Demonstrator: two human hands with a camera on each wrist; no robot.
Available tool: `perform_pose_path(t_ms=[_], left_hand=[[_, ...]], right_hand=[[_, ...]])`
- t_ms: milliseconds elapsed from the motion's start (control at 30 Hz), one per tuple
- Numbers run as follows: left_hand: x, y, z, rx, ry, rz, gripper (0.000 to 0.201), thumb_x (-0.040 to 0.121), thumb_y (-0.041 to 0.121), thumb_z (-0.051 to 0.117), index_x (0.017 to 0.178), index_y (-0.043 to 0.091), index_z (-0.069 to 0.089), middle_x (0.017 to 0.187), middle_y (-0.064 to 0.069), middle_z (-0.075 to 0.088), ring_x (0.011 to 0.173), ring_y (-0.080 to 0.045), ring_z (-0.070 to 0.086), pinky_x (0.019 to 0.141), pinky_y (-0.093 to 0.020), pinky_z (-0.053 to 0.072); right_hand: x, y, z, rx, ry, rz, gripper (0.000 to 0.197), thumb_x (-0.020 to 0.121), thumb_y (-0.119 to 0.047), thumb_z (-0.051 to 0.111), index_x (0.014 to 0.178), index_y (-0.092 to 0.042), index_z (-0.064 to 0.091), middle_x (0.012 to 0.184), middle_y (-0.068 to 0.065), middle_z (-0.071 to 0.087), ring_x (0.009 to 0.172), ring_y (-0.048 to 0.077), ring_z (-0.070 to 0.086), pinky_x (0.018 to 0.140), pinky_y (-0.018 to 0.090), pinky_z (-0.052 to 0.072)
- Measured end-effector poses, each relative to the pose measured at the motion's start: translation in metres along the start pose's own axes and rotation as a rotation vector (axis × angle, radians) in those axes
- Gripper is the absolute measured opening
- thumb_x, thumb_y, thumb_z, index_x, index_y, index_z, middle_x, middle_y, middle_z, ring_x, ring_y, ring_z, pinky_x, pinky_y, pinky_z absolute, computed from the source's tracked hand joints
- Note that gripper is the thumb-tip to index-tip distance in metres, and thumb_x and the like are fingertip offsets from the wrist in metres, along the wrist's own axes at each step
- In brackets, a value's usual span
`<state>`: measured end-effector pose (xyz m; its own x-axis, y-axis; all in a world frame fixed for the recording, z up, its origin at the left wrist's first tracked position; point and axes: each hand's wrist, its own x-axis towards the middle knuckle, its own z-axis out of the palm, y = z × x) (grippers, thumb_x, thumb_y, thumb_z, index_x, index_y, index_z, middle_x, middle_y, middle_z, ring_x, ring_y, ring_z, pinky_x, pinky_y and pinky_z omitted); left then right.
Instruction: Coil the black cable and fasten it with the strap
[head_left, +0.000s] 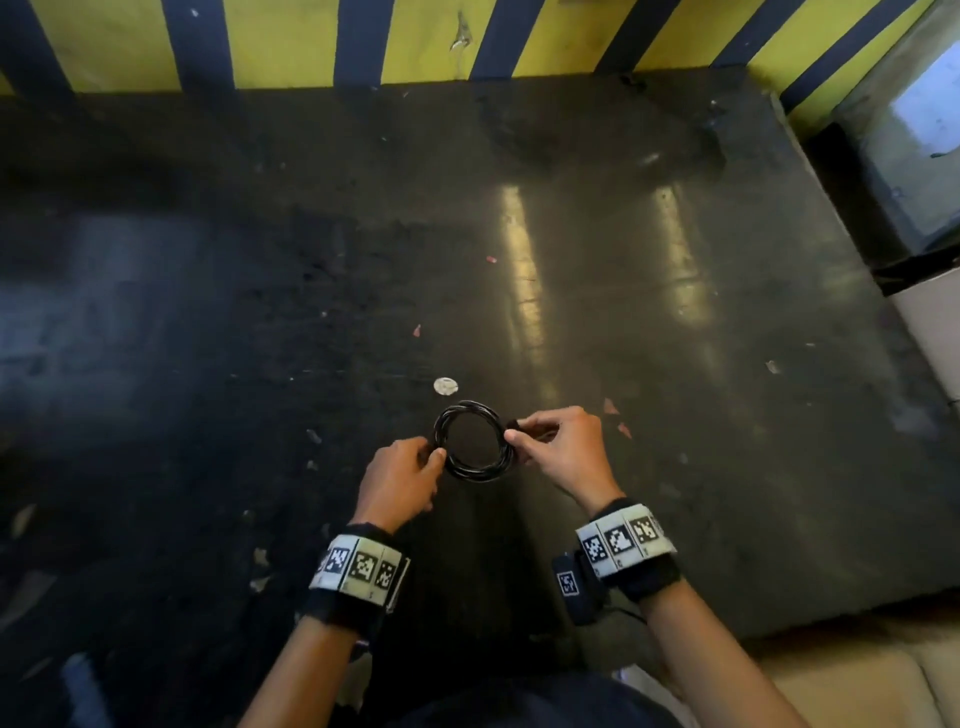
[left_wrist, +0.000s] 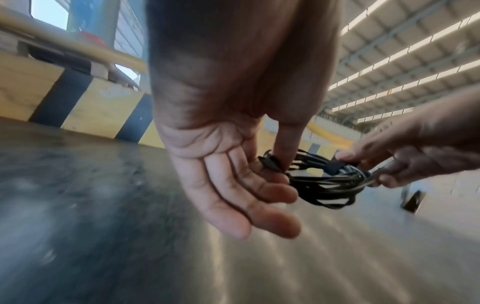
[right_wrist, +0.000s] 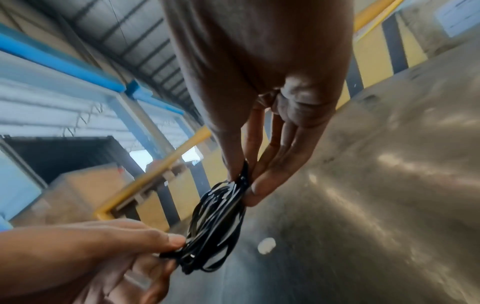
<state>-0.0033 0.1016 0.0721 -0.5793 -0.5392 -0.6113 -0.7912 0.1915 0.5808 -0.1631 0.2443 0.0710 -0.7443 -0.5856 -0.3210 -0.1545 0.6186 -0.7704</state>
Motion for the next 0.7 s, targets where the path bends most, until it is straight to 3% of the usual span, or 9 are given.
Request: perform_pose_path(t_ms=[67,167,300,400,567,700], left_hand=[[0.020,-0.005,-0.001,0.050,0.008,-0.031,0.023,0.102,0.035,0.052,0.090,0.020,0.063,0.080,-0.004,0.073,0.070,-0.018,0.073,0.074,-0.036,0.060],[0.052,-0.009,-0.007,0.098,0.086,-0.052,0.028,0.100,0.040,0.052,0.087,0.019,0.065,0.082,-0.009,0.073,0.079,-0.028,0.073,0.082,-0.046,0.059],[0.091,-0.011,-0.013,0.153,0.137,-0.044,0.030,0.101,0.038,0.051,0.088,0.014,0.064,0.089,-0.011,0.073,0.088,-0.032,0.069,0.077,-0.037,0.053],[0.114,-0.013,-0.012,0.173,0.154,-0.043,0.029,0.101,0.036,0.051,0.090,0.013,0.065,0.095,-0.015,0.073,0.092,-0.035,0.068,0.072,-0.036,0.045],[0.135,-0.023,-0.001,0.112,0.144,-0.054,0.032,0.102,0.037,0.050,0.088,0.011,0.062,0.089,-0.014,0.071,0.086,-0.034,0.067,0.069,-0.035,0.041],[0.135,-0.032,0.001,-0.009,0.192,-0.083,0.043,0.102,0.050,0.043,0.084,0.015,0.062,0.071,-0.004,0.062,0.074,-0.027,0.063,0.066,-0.035,0.043]], right_hand=[[0.021,0.001,0.015,-0.112,-0.023,-0.005,0.019,0.080,-0.026,0.086,0.093,-0.012,0.083,0.081,0.005,0.082,0.076,0.017,0.078,0.082,0.039,0.065],[0.055,-0.001,0.037,-0.186,-0.016,-0.014,0.023,0.081,-0.032,0.083,0.096,-0.014,0.083,0.087,0.005,0.083,0.079,0.020,0.080,0.084,0.040,0.065],[0.095,0.000,0.061,-0.227,-0.014,0.021,0.022,0.083,-0.033,0.080,0.098,-0.017,0.082,0.088,0.002,0.083,0.078,0.020,0.080,0.083,0.039,0.065],[0.117,0.005,0.074,-0.207,-0.009,0.078,0.021,0.084,-0.030,0.081,0.100,-0.017,0.081,0.091,0.003,0.083,0.078,0.020,0.080,0.083,0.041,0.065],[0.131,0.023,0.085,-0.178,-0.011,0.147,0.021,0.086,-0.029,0.079,0.105,-0.020,0.080,0.095,0.002,0.082,0.078,0.020,0.079,0.085,0.042,0.065],[0.128,0.031,0.079,-0.109,0.036,0.181,0.031,0.084,-0.044,0.073,0.107,-0.024,0.078,0.091,-0.005,0.082,0.081,0.017,0.079,0.087,0.043,0.064]])
